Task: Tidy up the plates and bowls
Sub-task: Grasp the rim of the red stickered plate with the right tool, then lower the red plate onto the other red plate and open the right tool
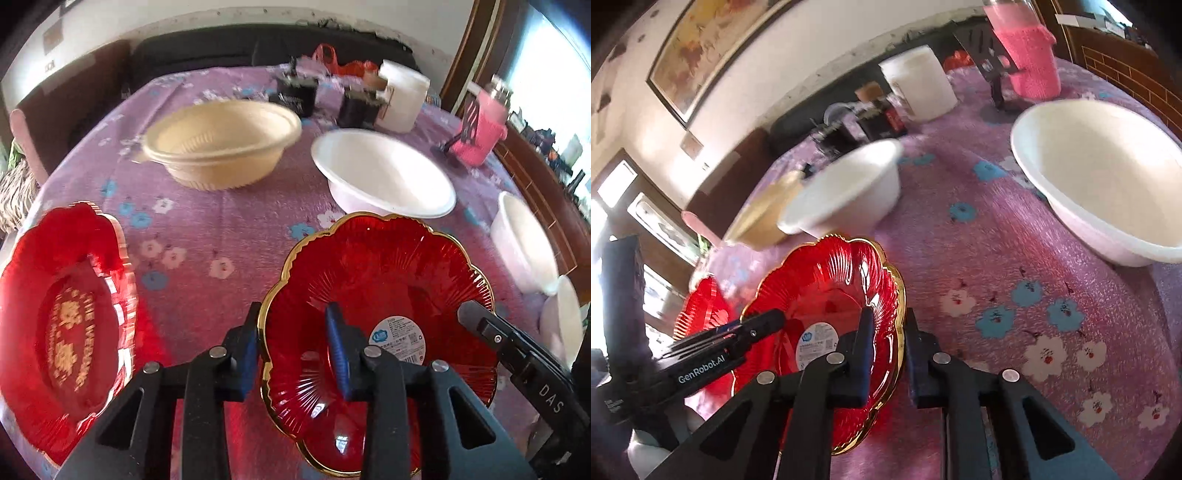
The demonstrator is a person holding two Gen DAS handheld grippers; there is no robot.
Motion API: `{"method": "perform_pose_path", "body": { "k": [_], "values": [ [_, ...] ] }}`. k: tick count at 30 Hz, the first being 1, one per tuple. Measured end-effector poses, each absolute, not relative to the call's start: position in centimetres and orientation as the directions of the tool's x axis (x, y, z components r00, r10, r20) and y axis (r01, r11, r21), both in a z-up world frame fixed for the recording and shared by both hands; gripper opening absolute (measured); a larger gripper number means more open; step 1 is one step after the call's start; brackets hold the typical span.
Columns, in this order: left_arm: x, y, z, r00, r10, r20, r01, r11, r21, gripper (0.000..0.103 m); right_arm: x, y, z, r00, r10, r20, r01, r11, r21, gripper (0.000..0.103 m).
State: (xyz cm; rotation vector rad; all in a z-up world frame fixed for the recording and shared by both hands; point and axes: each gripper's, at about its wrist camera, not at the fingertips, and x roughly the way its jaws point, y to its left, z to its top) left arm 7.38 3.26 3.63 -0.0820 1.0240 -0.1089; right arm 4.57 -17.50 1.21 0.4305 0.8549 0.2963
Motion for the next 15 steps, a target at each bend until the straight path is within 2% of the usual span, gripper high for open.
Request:
{"method": "perform_pose_path", "body": {
  "k": [5,15],
  "values": [
    [5.1,5.7,6.8,0.582,-0.153,-0.799,0.015,0.984,-0.177,0.032,2.6,-16.6,3.6,0.647,0.478,-0.593,-0.115,0.831,0.544,0.016],
    [2.3,14.8,11.4,0.689,-0.078,-0.721,-0.118,0.969,-0.217,0.033,3.7,-8.5,7.3,0.594,0.575,-0.562,-0.204,0.784,0.587,0.017]
  ]
}}
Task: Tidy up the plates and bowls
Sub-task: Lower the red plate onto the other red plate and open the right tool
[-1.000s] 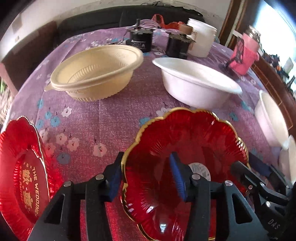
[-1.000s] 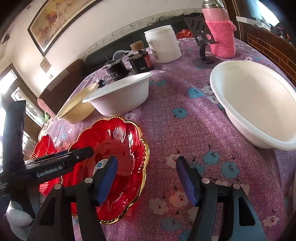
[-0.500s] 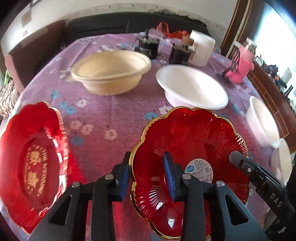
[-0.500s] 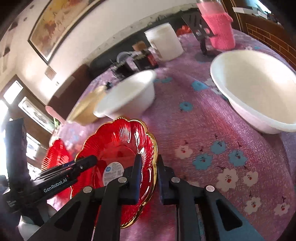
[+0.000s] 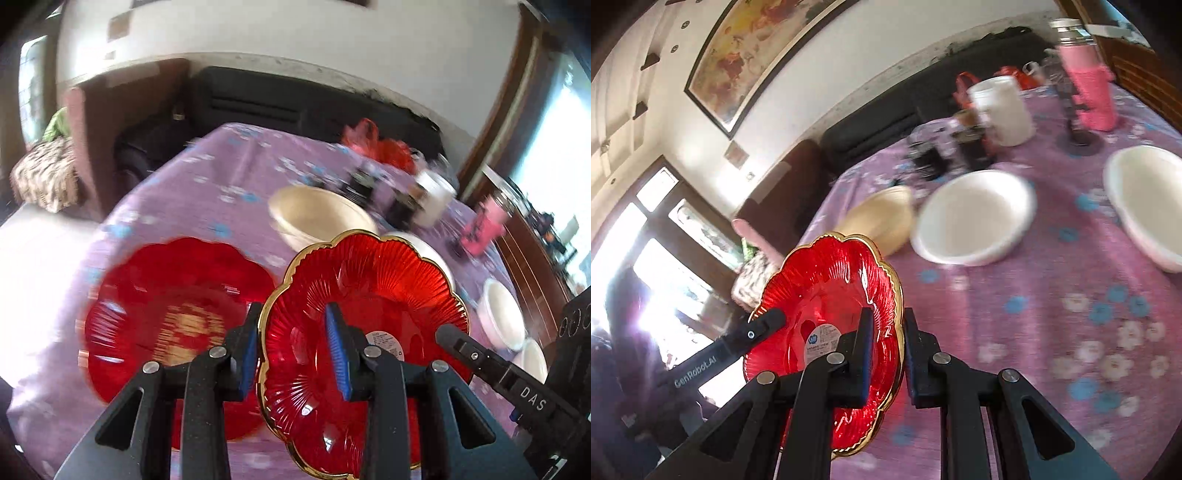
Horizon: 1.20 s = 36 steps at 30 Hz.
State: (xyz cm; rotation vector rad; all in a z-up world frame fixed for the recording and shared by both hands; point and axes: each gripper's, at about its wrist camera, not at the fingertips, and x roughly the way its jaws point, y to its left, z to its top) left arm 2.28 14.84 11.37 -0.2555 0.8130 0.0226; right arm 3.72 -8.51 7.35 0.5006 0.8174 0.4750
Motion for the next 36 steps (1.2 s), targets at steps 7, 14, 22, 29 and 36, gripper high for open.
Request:
{"method": "perform_pose_path", "body": {
  "k": [7,14,22,29,36],
  "values": [
    [2.3,23.0,9.7,0.674,0.019,-0.738,-0.264,0.94,-0.216,0.033,6.6,1.5,6.3,0.496,0.602,-0.626,-0.269,0.792,0.548,0.017],
    [4.0,27.2,5.0,0.599,0.033,-0.8,-0.336,0.917,-0.214,0.033,9.1,7.3,2.7,0.423,0.559,-0.713,-0.269,0.829,0.49,0.017],
    [3.4,26.7,4.1,0.593,0.052,-0.804,-0.339,0.921,-0.19,0.037,9.5,9.3,1.3,0.415,0.474,-0.776,-0.295,0.877,0.378,0.017],
    [2.8,26.3,5.7,0.624,0.095,-0.776,-0.338,0.928,-0.158,0.06,9.7,10.5,1.1,0.446,0.427,-0.787,-0.337,0.894,0.294,0.019],
    [0.8,26.1,9.2,0.699,0.172,-0.694,-0.351,0.928,-0.124,0.072,8.9,11.6,1.7,0.502,0.376,-0.779,-0.383,0.904,0.19,0.037]
  ]
}}
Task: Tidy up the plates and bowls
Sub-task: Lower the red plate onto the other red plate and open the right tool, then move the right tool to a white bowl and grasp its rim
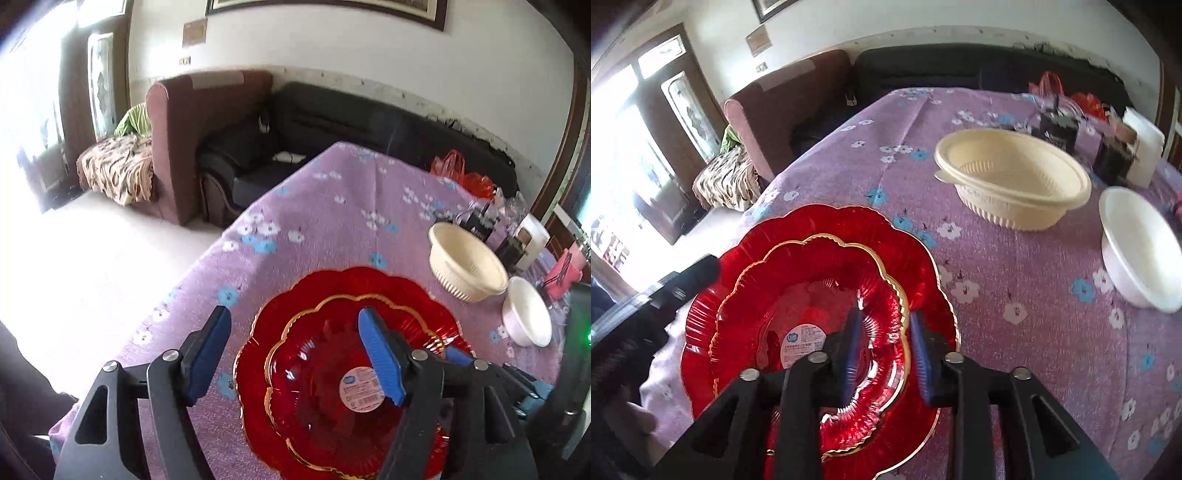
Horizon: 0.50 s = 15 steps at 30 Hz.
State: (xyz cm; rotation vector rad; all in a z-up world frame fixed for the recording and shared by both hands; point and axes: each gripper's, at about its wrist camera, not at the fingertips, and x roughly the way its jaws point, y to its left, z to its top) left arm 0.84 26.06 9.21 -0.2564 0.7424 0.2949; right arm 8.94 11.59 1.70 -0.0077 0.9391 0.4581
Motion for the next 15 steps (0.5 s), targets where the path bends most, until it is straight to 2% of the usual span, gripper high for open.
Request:
{"method": "perform_pose_path", "body": {
  "k": [4,8,11,15],
  "values": [
    [-0.4,25.7,10.1,0.722,0.156,-0.674,-0.333,0.932,-0.141,0.073,8.2,10.6,3.0,0.53,0.421,-0.736,-0.389,0.892,0.23,0.042],
    [-2.1,25.1,11.1,0.742,0.142,-0.656,-0.312,0.938,-0.15,0.075,7.1,7.5,5.1,0.577,0.435,-0.691,-0.35,0.897,0.272,0.052],
    [-4.2,24.6,11.6,0.763,0.144,-0.63,-0.317,0.933,-0.17,0.084,6.3,3.7,5.8,0.618,0.392,-0.682,-0.292,0.919,0.264,0.054],
    [-6.1,23.8,11.3,0.772,0.111,-0.626,-0.304,0.929,-0.209,0.085,6.2,-2.6,5.4,0.645,0.319,-0.694,-0.18,0.946,0.268,0.054]
  ]
}}
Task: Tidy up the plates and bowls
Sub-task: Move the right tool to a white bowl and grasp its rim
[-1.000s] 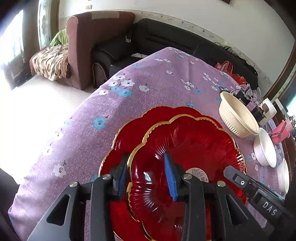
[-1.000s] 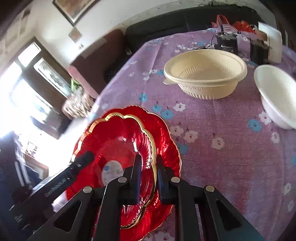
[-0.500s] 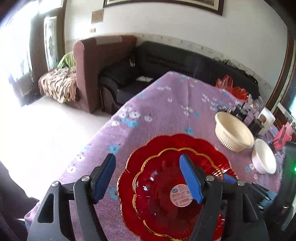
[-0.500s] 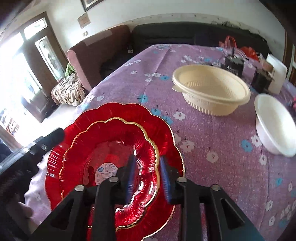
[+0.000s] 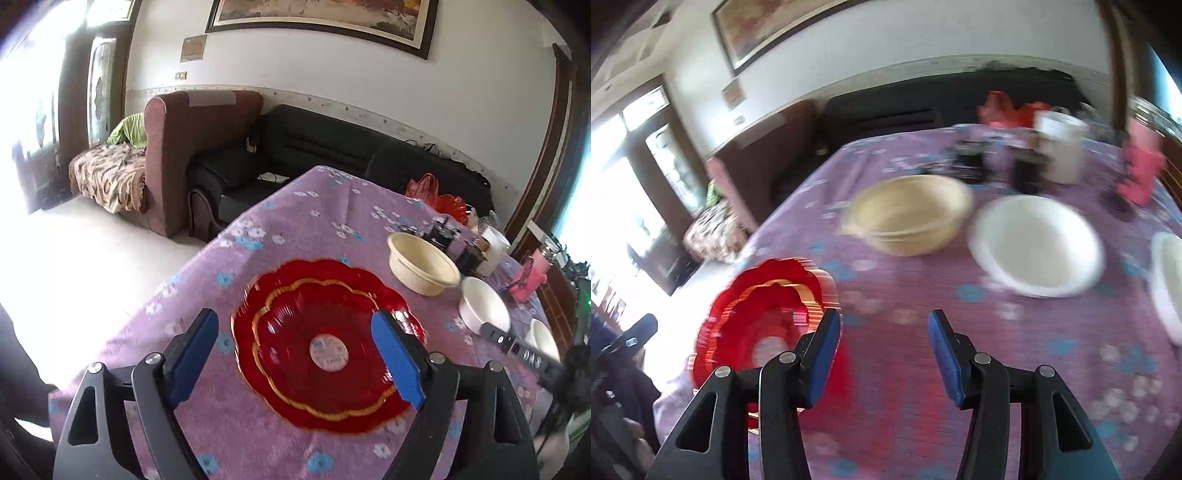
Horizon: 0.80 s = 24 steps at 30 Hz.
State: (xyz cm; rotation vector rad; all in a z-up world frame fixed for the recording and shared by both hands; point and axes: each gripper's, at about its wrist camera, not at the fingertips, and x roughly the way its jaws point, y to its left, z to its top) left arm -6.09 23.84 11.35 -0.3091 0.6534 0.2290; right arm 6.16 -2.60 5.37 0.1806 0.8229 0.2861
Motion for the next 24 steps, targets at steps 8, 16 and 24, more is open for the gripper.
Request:
{"method": "perform_pose_path", "body": {
  "k": [8,16,24],
  "values": [
    [-6.6,21.2,10.2,0.748,0.02,-0.664,-0.235,0.943,-0.237,0.085,11.3,-14.4,2.5,0.613,0.23,-0.755,0.159,0.901,0.404,0.054],
    [-6.1,19.5,10.5,0.741,0.024,-0.671,-0.207,0.959,-0.195,0.085,17.6,-15.3,0.7,0.558,0.246,-0.793,0.254,0.858,0.445,0.049],
    [-5.3,17.5,10.6,0.725,-0.053,-0.686,-0.138,0.966,-0.22,0.085,15.4,-15.7,-1.1,0.458,0.386,-0.801,0.166,0.848,0.504,0.01]
  ]
}}
